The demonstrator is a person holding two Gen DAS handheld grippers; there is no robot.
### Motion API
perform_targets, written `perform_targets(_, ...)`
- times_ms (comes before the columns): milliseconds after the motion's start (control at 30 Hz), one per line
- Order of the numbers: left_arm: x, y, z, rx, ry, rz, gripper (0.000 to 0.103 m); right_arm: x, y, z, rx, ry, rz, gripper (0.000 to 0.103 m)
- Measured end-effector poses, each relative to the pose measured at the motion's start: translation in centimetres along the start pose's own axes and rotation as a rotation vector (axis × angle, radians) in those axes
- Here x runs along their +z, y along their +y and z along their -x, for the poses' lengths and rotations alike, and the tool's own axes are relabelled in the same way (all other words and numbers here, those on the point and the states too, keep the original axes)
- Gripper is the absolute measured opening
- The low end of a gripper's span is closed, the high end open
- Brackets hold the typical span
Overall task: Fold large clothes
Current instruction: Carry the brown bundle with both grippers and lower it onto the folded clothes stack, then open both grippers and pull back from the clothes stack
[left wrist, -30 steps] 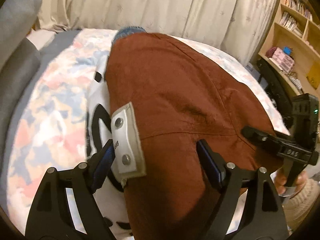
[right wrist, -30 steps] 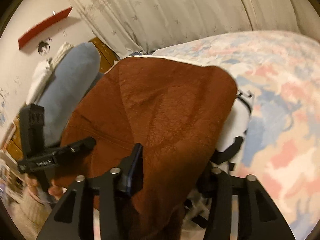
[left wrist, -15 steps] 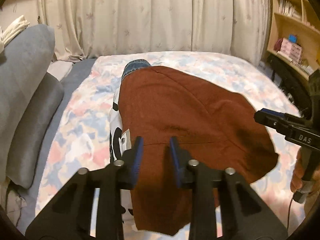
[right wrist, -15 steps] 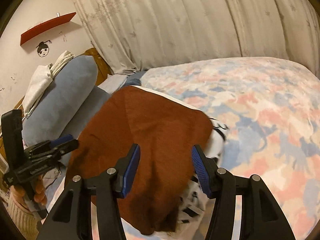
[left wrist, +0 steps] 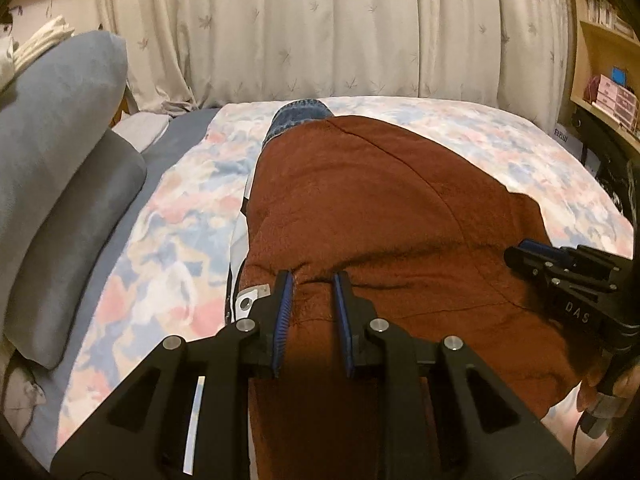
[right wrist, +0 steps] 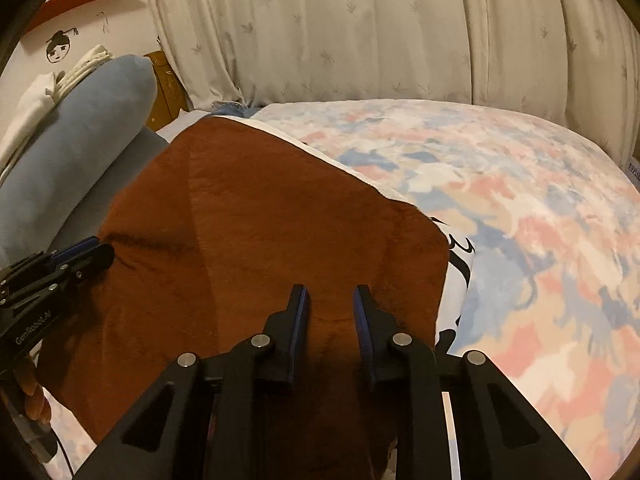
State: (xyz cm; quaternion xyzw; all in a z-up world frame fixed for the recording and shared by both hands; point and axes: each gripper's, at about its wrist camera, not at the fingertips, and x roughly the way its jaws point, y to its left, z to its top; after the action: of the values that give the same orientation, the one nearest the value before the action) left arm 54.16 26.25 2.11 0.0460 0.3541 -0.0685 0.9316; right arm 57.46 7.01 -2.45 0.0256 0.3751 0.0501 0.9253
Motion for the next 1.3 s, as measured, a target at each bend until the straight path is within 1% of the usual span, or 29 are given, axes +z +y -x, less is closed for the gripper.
perform_targets(133, -0.2, -0.1, -0.9, 0.005, -0.003, 0.005, 0.019, -0.1, -0.3, -1.0, -0.009, -0.004, 0.012, 0.022)
perform_targets(233, -0.2, -0.3, -0.7, 0.007, -0.014, 0.011, 0.019, 0.0, -0.5, -1.2, -0.01, 0.001, 0.007, 0.023)
perform_targets(300, -0.2, -0.1, 0.0, -0.003, -0.03, 0.038, 0.019, -0.1, -0.8, -0.6, -0.003, 0.003, 0.0, 0.026)
perform_targets(333, -0.3, 0.0, 0.4, -0.012, -0.037, 0.067, 0.02, -0.1, -0.8, 0.0, 0.004, 0.005, -0.007, 0.029)
perform_targets(367, -0.3, 0.1, 0.9, -0.022, -0.04, 0.085, 0.028, 0.1, -0.8, 0.8, 0.007, 0.006, -0.013, 0.035)
perform_targets(400, -0.4, 0.0, 1.5, -0.036, -0.038, 0.105, 0.033, 0.0, -0.8, 1.4, 0.007, 0.007, -0.018, 0.044)
perform_targets(433, -0.5, -0.2, 2.2, -0.035, -0.036, 0.111, 0.047, 0.0, -0.8, 2.1, 0.006, 0.009, -0.019, 0.049)
perform_targets(467, -0.6, -0.6, 2.8, -0.021, -0.035, 0.109, 0.059, -0.2, -0.7, 3.3, 0.001, 0.01, -0.014, 0.057)
perform_targets(500, -0.7, -1.1, 3.7, -0.001, -0.031, 0.102, 0.064, -0.4, -0.7, 4.1, -0.004, 0.011, -0.008, 0.06)
perform_targets(533, -1.0, -1.7, 4.6, 0.01, -0.029, 0.095, 0.07, -0.6, -0.7, 5.0, -0.006, 0.011, 0.0, 0.06)
perform_targets(667, -2.1, -3.8, 8.2, 0.014, -0.015, 0.111, 0.075, -1.9, -1.4, 10.0, -0.005, 0.01, 0.02, 0.06)
perform_targets(767, -3.4, -5.9, 11.4, 0.021, -0.003, 0.11, 0.075, -3.4, -2.7, 14.1, -0.009, 0.01, 0.019, 0.061)
perform_targets(833, -4.4, -7.3, 13.3, 0.028, 0.0, 0.109, 0.076, -4.4, -3.6, 16.9, -0.02, 0.007, 0.019, 0.062)
perform_targets(933, -6.5, -9.8, 17.1, 0.034, 0.004, 0.117, 0.076, -6.4, -5.3, 21.5, -0.036, -0.01, 0.015, 0.067)
perform_targets(1000, -7.7, -11.3, 19.5, 0.031, -0.006, 0.118, 0.076, -8.0, -6.6, 24.6, -0.043, -0.019, 0.007, 0.07)
perform_targets(1133, -10.9, -15.0, 24.1, 0.015, -0.026, 0.107, 0.076, -11.8, -9.4, 29.8, -0.057, -0.016, -0.008, 0.072)
perform_targets(1233, -13.0, -17.4, 26.7, 0.006, -0.032, 0.101, 0.077, -15.1, -11.6, 33.9, -0.069, -0.014, -0.015, 0.072)
perform_targets(1300, -14.6, -19.6, 28.6, -0.005, -0.03, 0.101, 0.077, -17.2, -12.7, 36.1, -0.078, -0.014, -0.021, 0.076)
